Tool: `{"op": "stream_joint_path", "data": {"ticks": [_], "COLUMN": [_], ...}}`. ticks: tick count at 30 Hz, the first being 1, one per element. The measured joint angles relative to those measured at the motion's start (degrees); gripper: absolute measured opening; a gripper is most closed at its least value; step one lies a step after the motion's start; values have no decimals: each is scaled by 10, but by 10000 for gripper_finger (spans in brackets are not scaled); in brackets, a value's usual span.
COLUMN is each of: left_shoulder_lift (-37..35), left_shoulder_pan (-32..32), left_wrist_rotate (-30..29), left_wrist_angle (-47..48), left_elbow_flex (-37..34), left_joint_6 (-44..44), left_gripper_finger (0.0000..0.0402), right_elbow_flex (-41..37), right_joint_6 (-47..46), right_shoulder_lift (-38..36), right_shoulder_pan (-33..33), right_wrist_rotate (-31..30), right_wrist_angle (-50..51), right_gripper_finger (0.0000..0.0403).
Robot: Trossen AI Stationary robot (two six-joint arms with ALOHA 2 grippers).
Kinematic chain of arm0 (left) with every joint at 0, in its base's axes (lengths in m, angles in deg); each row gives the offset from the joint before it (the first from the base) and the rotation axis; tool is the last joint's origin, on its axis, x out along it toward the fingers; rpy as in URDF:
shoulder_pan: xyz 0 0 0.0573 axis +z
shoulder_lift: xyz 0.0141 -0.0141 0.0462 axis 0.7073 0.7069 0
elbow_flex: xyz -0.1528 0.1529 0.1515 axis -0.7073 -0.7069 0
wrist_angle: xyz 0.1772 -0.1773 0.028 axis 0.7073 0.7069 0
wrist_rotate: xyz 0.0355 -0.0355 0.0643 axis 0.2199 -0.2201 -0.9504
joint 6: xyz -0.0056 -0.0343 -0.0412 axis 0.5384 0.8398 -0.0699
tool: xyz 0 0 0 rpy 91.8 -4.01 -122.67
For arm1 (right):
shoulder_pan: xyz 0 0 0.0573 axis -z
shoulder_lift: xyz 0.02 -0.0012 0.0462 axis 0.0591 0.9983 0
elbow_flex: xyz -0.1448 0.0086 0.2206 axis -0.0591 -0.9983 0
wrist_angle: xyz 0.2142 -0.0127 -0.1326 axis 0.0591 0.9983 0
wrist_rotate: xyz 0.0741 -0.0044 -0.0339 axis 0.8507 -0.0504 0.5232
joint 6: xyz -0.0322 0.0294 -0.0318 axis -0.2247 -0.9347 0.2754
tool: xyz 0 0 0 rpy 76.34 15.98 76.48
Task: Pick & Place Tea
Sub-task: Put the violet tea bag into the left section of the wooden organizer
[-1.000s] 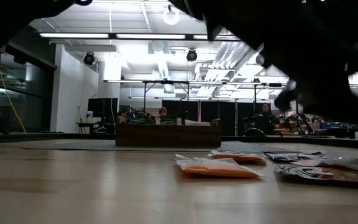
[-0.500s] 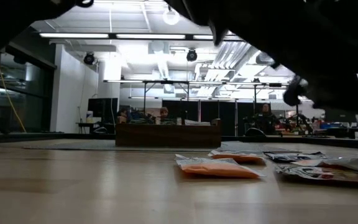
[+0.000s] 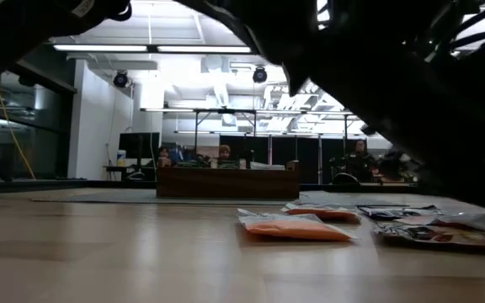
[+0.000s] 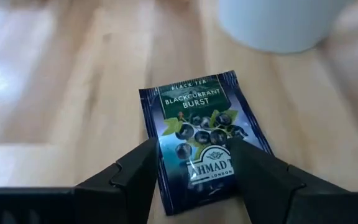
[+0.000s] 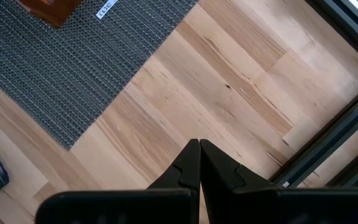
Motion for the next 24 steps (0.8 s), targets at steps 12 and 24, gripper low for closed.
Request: {"op": "stream_joint_path", "data": {"ticks": [12,24], "left_shoulder_lift": [-1,-3], "left_shoulder_pan": [47,111], "left_wrist_rotate": [-67,3], "left_wrist_angle": [87,136], "left_elbow_flex": [0,-1], "left_joint_6": [87,148], "left_gripper_finger": [197,197], "right_elbow_flex": [0,0], "right_joint_6": [-46,-105], "right_shoulder_lift": [0,80], "right_shoulder_pan": [-1,-66], "right_wrist_rotate": [62,145], "right_wrist_angle": [21,29], "right_gripper_finger": [0,0]}}
